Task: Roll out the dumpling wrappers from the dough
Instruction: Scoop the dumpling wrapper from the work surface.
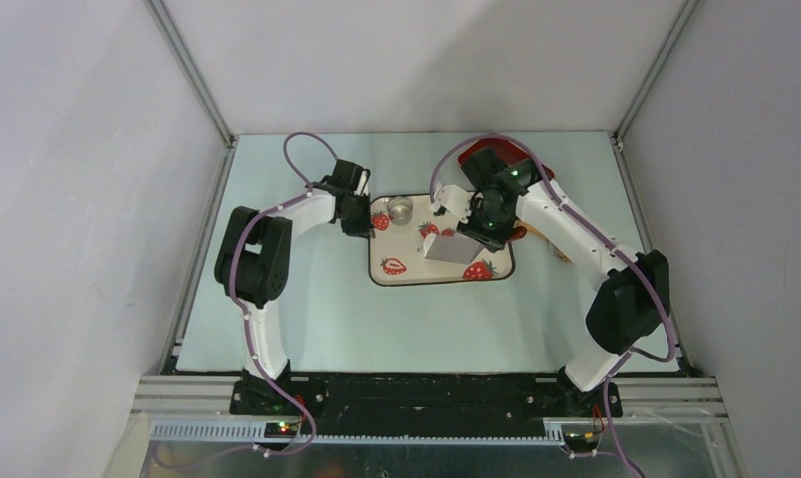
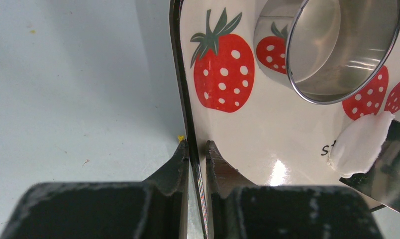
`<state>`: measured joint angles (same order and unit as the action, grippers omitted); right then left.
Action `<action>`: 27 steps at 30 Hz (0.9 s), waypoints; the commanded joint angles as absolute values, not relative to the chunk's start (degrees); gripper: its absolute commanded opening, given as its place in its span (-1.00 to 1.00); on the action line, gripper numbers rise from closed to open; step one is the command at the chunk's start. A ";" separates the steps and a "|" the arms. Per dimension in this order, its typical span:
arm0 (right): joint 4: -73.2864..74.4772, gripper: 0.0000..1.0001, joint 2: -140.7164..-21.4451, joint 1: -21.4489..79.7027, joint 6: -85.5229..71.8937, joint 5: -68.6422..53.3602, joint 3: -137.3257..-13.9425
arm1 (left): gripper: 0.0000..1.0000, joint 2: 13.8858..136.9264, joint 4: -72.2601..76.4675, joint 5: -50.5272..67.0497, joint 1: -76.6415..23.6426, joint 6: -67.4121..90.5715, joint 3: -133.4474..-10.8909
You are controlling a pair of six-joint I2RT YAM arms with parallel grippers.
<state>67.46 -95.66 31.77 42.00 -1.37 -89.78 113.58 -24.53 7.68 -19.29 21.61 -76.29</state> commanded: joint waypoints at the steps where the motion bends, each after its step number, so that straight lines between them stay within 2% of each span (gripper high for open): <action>1: 60.11 -1.00 -91.50 31.99 40.82 -2.07 -90.61 | -1.00 115.49 -25.74 5.88 -21.08 20.39 -75.48; 11: 62.59 -1.00 -89.66 31.52 42.28 -0.33 -91.27 | -1.00 115.49 -25.75 5.88 -21.12 20.30 -75.42; 27: 67.84 -1.00 -91.41 29.97 41.83 4.62 -81.54 | -1.00 115.49 -25.71 5.80 -21.10 20.28 -75.47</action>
